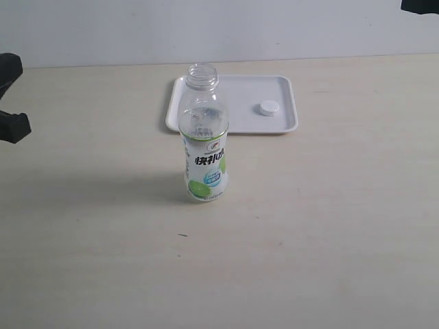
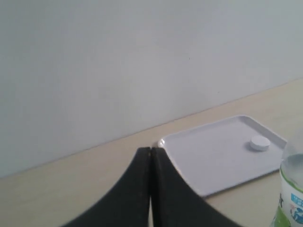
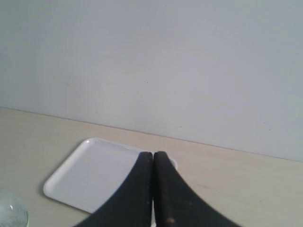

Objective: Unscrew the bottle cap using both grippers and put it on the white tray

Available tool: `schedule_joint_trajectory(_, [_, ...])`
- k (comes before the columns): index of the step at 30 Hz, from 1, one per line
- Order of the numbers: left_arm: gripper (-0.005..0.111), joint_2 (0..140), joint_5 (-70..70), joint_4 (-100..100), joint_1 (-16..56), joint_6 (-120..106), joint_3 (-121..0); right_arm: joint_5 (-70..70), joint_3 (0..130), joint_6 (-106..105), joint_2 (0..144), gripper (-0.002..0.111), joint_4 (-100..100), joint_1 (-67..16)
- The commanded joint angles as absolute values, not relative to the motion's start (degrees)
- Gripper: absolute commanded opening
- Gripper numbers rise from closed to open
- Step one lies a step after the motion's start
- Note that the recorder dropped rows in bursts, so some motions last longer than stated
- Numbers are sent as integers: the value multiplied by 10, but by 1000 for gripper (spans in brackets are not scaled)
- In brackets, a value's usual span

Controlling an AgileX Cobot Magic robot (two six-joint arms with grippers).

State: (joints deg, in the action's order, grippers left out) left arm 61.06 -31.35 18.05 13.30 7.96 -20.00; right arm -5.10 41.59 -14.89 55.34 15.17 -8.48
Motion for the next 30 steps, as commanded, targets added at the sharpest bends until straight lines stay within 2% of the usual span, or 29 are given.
schedule_joint_trajectory(1, [0, 552, -311, 176, 131, 62, -199, -46, 415, -149, 552, 0, 148, -84])
schedule_joint_trajectory(4, [0, 499, -256, 176, 132, 104, -198, -46, 415, -149, 552, 0, 148, -84])
schedule_joint_trajectory(10, [0, 384, 41, 174, 132, 129, -195, -46, 415, -149, 552, 0, 148, -84])
schedule_joint_trajectory(14, [0, 314, 130, 172, 132, 177, -190, -46, 415, -149, 552, 0, 148, -84])
schedule_joint_trajectory(30, [0, 117, 116, 172, 132, 281, -82, -46, 415, -149, 552, 0, 148, -84])
